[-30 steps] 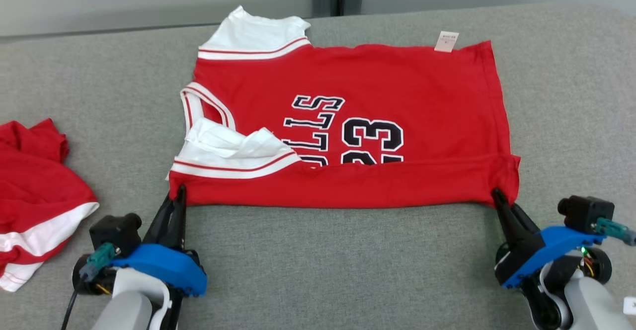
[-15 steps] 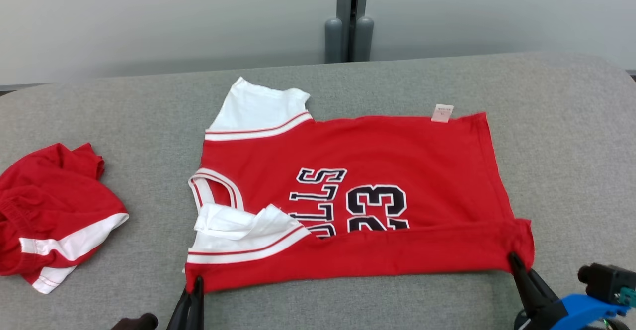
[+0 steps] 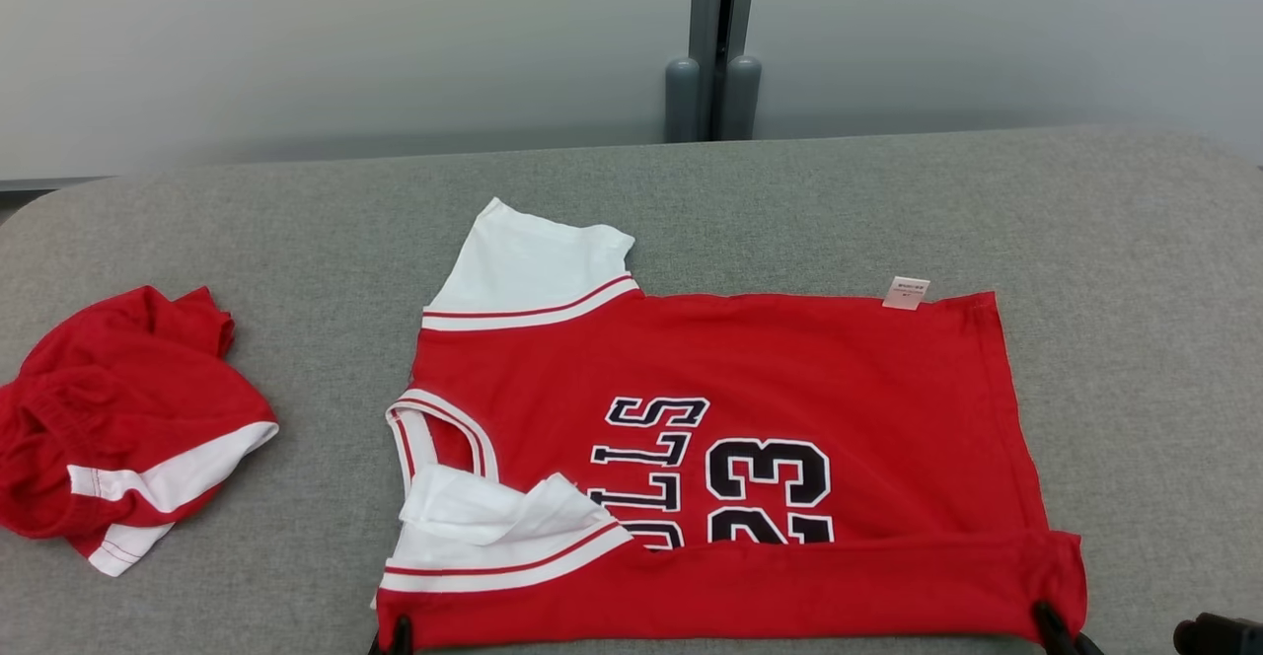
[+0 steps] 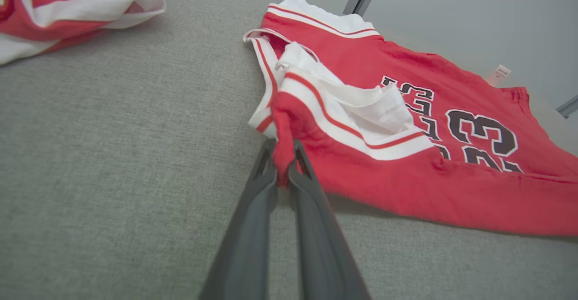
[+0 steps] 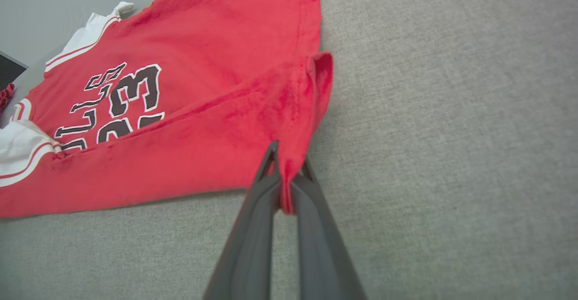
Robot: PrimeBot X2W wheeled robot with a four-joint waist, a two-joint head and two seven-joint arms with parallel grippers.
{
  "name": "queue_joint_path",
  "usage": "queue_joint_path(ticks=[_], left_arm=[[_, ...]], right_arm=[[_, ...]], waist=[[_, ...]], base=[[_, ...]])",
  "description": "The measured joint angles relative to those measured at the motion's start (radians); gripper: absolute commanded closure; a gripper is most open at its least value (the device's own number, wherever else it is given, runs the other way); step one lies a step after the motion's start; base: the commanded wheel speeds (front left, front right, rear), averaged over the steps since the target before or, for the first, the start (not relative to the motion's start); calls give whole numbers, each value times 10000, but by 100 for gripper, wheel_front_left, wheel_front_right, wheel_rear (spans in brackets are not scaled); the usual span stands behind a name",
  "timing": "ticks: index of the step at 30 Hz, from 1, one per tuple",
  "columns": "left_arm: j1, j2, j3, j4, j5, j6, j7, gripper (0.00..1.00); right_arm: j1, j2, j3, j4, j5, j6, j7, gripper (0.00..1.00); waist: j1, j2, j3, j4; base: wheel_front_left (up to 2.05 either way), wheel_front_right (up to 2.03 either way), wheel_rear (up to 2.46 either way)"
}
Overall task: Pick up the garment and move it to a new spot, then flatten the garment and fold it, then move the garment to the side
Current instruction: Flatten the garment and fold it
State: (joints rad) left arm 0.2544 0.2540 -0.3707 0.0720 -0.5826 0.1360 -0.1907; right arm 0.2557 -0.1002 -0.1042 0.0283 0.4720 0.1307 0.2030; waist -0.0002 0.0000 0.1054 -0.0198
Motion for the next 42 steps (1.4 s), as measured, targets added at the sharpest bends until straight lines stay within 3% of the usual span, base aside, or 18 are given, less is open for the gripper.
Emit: queue_joint_path(ticks=[1, 2, 8, 15, 27, 42], left_arm=[[1, -6, 0, 96, 0, -2, -50, 24], [1, -12, -6, 201, 6, -4, -96, 0], [-377, -59, 105, 508, 286, -130, -512, 0], [-1152, -27, 886, 163, 769, -211, -688, 0], [-1669, -42, 2454, -278, 1626, -545, -711, 0], [-2322, -48, 2307, 1239, 2324, -769, -711, 0]], right_arm=[[-2, 27, 6, 21, 0, 0, 17, 67], [-9, 33, 19, 54, -25, -2, 35, 0], [-405, 102, -121, 176, -230, -2, -376, 0], [-1387, 38, -270, -153, -639, 0, -1406, 0], [-2380, 161, 518, -127, -1409, -2, -2345, 0], [-2494, 443, 849, 525, -2077, 0, -3016, 0]], waist=[[0, 0, 2, -8], [0, 0, 8, -25], [1, 0, 33, -110], [2, 0, -165, -233], [2, 0, -593, -465], [2, 0, -836, -220]], base=[[0, 0, 0], [0, 0, 0], [0, 0, 0], [0, 0, 0], [0, 0, 0], [0, 0, 0]])
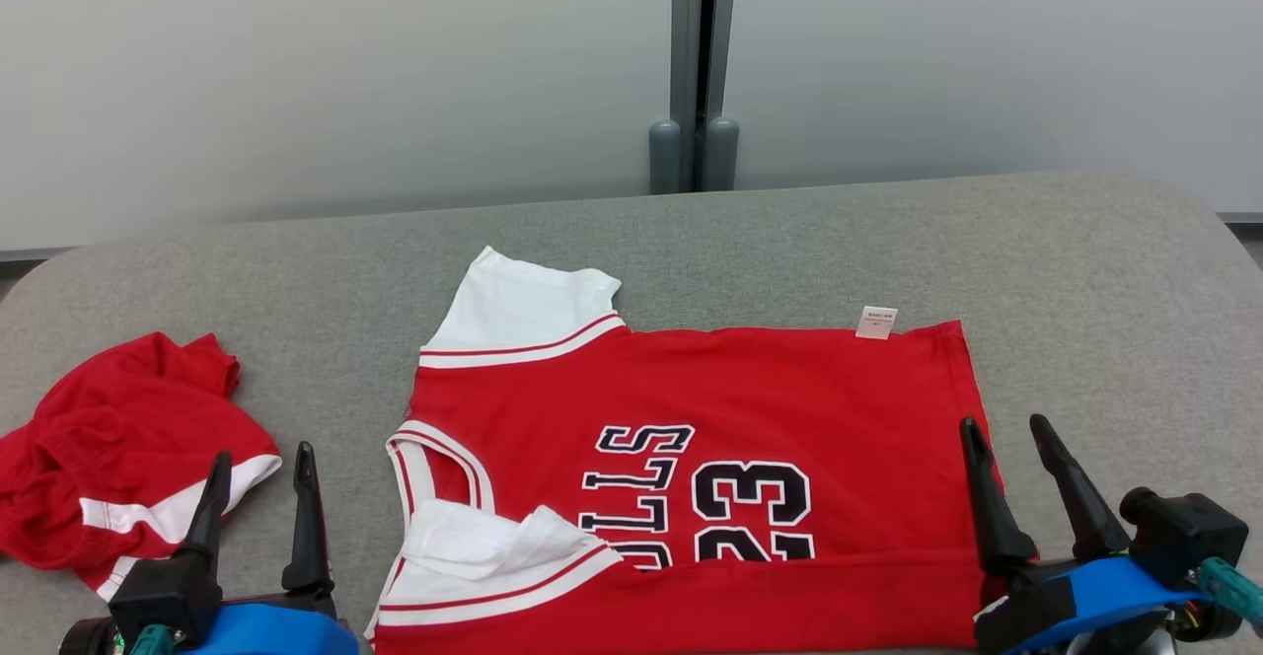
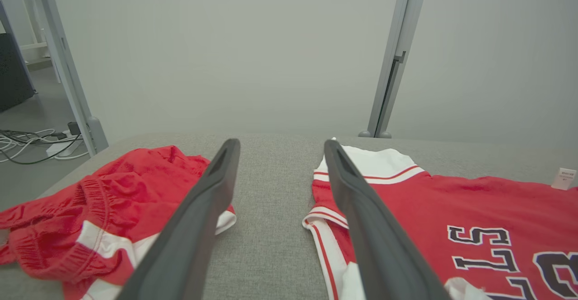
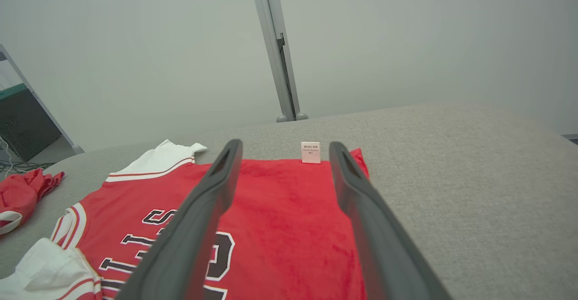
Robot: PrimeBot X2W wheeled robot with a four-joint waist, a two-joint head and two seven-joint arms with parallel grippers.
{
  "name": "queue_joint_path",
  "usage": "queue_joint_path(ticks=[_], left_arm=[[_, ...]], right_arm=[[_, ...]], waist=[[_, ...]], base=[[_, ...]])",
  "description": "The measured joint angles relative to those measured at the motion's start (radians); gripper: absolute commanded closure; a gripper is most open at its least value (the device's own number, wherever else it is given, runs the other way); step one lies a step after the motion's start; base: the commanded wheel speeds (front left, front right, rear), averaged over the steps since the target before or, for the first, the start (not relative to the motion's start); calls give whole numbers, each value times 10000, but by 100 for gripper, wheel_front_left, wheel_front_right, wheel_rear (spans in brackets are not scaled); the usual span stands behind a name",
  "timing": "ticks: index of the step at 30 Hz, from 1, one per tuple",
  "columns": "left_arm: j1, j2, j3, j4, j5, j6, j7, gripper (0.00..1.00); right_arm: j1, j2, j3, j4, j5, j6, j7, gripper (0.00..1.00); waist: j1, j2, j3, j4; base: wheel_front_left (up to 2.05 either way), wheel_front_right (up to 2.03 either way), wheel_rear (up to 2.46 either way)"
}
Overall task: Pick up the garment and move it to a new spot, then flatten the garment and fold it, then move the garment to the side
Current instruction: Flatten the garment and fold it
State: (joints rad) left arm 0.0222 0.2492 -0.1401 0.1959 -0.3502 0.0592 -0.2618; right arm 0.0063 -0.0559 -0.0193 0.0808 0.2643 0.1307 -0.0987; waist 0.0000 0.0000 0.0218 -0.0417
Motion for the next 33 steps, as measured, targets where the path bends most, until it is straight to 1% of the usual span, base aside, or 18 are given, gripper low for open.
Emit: queue_joint_path(ticks=[5, 7, 12, 33], left_arm=[[-66, -15, -69, 259, 102, -58, 0, 0], [-67, -2, -111, 345, 236, 25, 0, 0], [-68, 2, -138, 472, 245, 75, 0, 0], [-83, 174, -167, 510, 215, 205, 0, 0]], right_arm=[[10, 27, 61, 96, -219, 0, -44, 0], [34, 35, 29, 96, -259, 0, -44, 0], [166, 40, -54, 88, -305, -2, -27, 0], [193, 46, -27, 107, -305, 0, 8, 0]], waist=[[0, 0, -130, 41], [0, 0, -167, 56], [0, 0, -210, 97], [0, 0, -232, 125]], base=[[0, 0, 0], [0, 0, 0], [0, 0, 0], [0, 0, 0]])
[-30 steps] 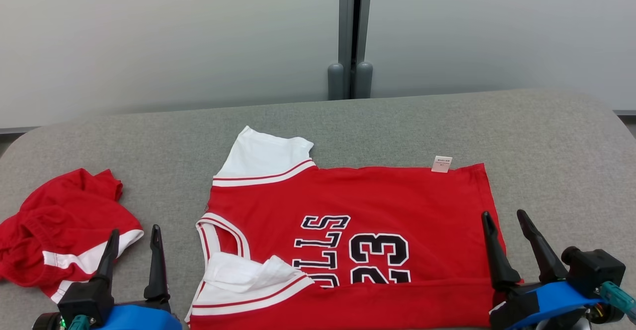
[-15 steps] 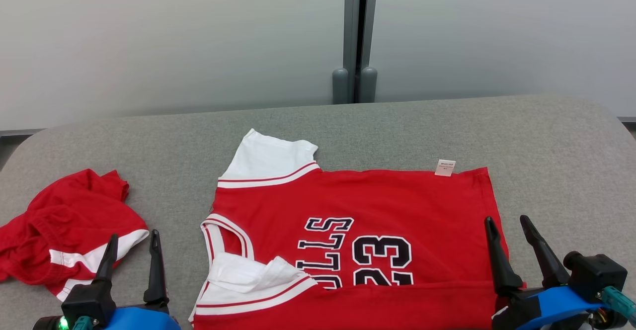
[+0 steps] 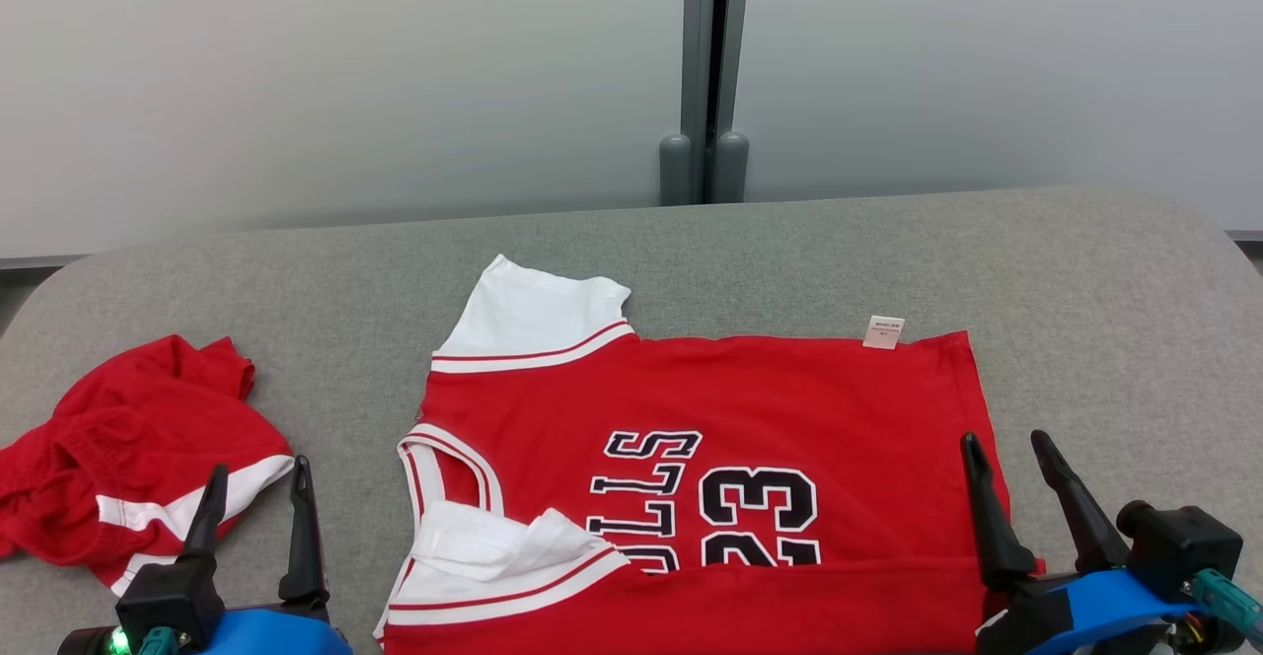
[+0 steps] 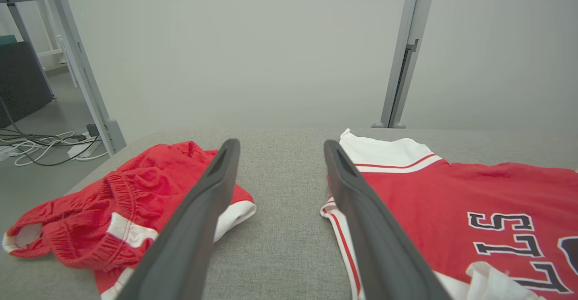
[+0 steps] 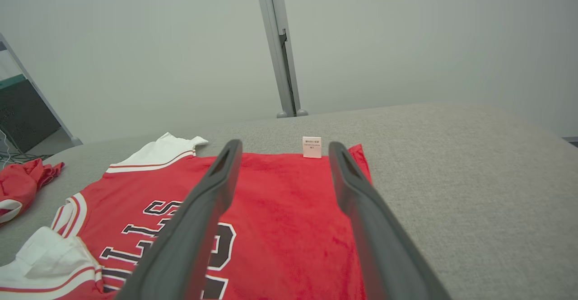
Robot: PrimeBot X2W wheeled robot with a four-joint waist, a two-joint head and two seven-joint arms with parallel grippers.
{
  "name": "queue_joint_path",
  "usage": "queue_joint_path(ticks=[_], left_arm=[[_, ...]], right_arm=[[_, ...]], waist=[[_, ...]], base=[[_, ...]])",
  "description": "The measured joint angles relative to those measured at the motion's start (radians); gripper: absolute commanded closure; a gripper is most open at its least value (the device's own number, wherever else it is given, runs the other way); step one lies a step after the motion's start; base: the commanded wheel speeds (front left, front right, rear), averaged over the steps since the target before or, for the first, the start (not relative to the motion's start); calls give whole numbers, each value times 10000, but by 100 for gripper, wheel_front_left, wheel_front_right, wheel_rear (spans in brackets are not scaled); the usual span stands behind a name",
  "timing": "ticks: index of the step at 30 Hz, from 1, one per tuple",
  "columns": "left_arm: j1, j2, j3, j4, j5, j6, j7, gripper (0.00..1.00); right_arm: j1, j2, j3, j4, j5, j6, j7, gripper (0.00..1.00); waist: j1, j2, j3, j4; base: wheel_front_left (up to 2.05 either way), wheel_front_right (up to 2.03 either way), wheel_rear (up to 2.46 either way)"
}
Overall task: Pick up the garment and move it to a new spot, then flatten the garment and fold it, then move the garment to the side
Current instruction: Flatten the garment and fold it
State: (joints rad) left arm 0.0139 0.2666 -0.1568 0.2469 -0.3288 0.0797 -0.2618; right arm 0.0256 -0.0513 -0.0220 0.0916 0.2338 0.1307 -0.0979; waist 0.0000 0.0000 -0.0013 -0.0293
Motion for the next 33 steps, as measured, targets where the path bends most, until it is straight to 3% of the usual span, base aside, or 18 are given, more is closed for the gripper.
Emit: queue_joint_path(ticks=[9, 17, 25, 33], left_arm=[[-1340, 422, -56, -75, -27, -244, 412, 0], [-4998, 1143, -242, 98, 100, -1091, 1728, 0], [-7867, 1517, -890, 1360, -65, -1856, 3241, 0], [-9541, 1628, -2077, 3166, -506, -2046, 4414, 0]], right_arm=[[-928, 6, -299, -90, -387, 0, 190, 0], [-3291, -686, -259, 163, -529, 0, 1258, 0], [-5255, -949, 267, 865, -274, 0, 2493, 0], [-6097, -1172, 786, 1668, -15, 0, 2911, 0]], waist=[[0, 0, 410, -101], [2, 0, 1857, -668], [3, 0, 3664, -1394], [3, 0, 4786, -1717]], base=[[0, 0, 0], [0, 0, 0], [0, 0, 0], [0, 0, 0]])
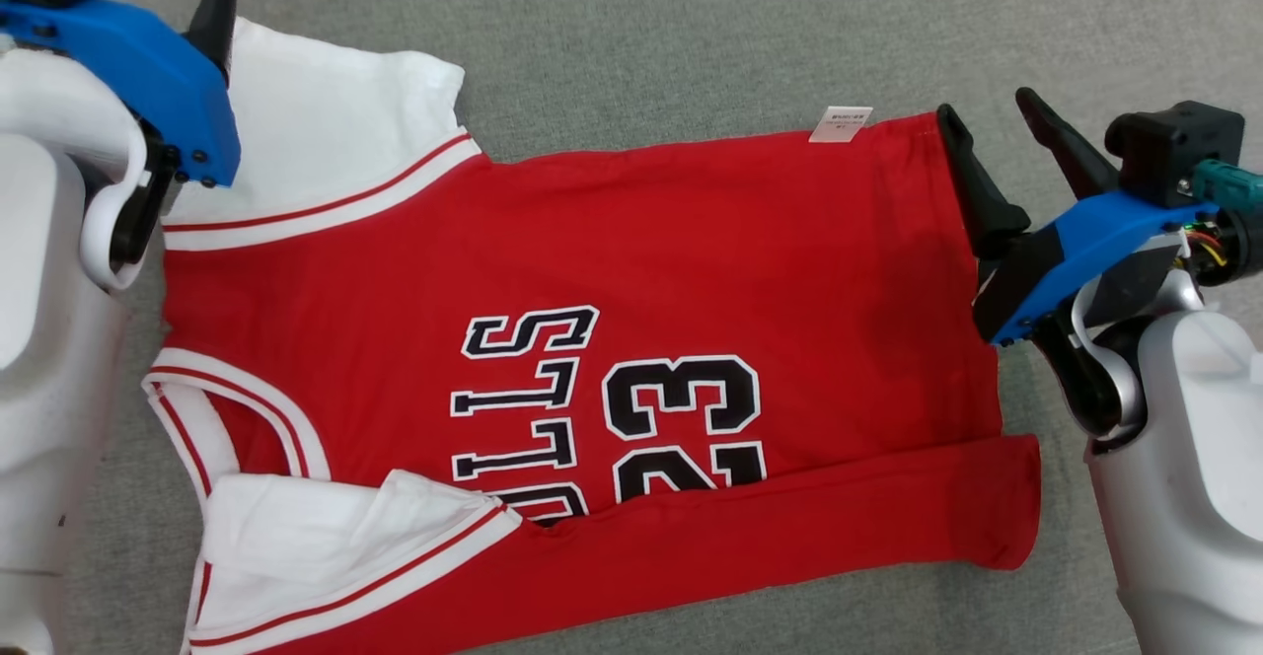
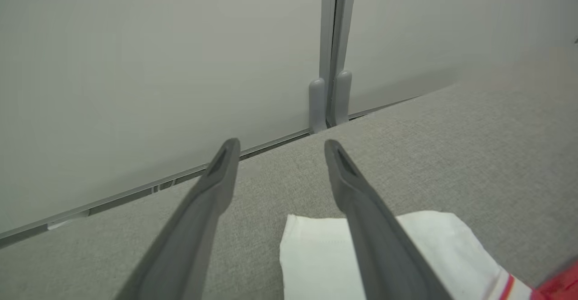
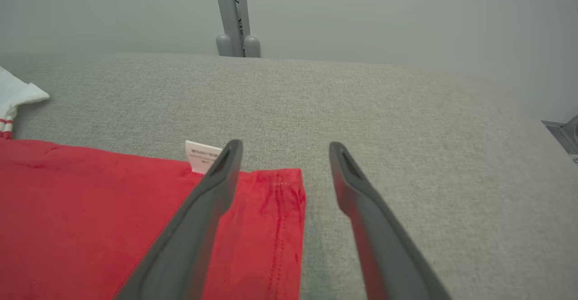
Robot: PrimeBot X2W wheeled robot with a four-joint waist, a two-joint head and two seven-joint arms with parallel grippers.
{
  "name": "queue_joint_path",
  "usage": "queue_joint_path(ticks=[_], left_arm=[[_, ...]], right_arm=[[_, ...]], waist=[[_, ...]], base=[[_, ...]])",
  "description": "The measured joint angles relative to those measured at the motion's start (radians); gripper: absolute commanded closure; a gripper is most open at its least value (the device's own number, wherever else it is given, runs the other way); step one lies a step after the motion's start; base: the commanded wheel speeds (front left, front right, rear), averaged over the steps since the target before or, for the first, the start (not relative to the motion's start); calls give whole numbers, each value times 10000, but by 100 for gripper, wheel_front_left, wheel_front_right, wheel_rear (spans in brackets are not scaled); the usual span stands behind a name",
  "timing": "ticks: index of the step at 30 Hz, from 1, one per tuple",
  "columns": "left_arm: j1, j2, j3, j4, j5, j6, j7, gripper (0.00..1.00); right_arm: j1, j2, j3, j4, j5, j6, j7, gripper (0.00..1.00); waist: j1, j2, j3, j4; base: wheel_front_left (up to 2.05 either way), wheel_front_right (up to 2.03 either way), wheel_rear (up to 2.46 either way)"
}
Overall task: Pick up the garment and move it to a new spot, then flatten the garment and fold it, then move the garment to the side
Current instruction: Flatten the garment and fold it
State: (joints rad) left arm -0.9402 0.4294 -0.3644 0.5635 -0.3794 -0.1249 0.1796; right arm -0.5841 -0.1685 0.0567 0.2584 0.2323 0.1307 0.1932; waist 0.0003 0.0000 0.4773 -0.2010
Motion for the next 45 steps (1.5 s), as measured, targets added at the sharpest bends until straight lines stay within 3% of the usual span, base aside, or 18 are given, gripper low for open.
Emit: queue_joint_path(ticks=[7, 16, 17, 18, 19, 20, 28, 37, 38, 39, 45], left_arm=[[-457, 280, -1287, 988, -863, -42, 759, 0], [-682, 376, -1921, 1814, -2142, -42, 1108, 0], [-683, 334, -1935, 1873, -2343, -42, 1181, 22], [-703, 328, -1960, 1906, -2489, -42, 1193, 54], [-744, 341, -1992, 1965, -2545, -42, 1158, 97], [-792, 368, -2069, 2046, -2493, -42, 1041, 100], [-1043, 232, -2591, 2299, -2545, -46, 374, 100], [-1336, 59, -3110, 2219, -2748, -46, -132, 100], [-1346, 59, -3166, 2220, -2792, -46, -186, 100], [-1357, 44, -3223, 2215, -2811, -46, -257, 100], [-1423, 65, -3310, 2146, -2909, -46, -961, 100]], right_arm=[[-457, 4, 282, 376, 182, 0, -251, 0], [-686, -12, 522, 773, 332, 0, -360, 0], [-699, -33, 548, 823, 334, 0, -357, 0], [-712, -44, 583, 857, 355, 0, -343, 0], [-738, -58, 623, 901, 385, 0, -299, 0], [-762, -79, 669, 965, 428, 0, -253, 0], [-782, -301, 784, 1267, 713, 0, 140, 0], [-1351, -376, 752, 2429, 610, 0, 328, 0], [-1432, -370, 752, 2546, 608, 0, 328, 61], [-1512, -376, 740, 2660, 606, 0, 282, 100], [-1652, -345, 694, 3143, 514, 0, -201, 100]], waist=[[-1, 0, 511, -183], [-3, 0, 739, -240], [-3, 0, 737, -247], [-4, 0, 735, -254], [-4, 0, 730, -258], [-4, 0, 716, -262], [-4, 0, 555, -85], [-4, 0, 720, 330], [-3, 0, 728, 364], [-4, 0, 724, 401], [-4, 0, 498, 522]], base=[[0, 0, 0], [0, 0, 0], [0, 0, 0], [0, 0, 0], [0, 0, 0], [0, 0, 0], [0, 0, 0], [0, 0, 0], [0, 0, 0], [0, 0, 0], [0, 0, 0]])
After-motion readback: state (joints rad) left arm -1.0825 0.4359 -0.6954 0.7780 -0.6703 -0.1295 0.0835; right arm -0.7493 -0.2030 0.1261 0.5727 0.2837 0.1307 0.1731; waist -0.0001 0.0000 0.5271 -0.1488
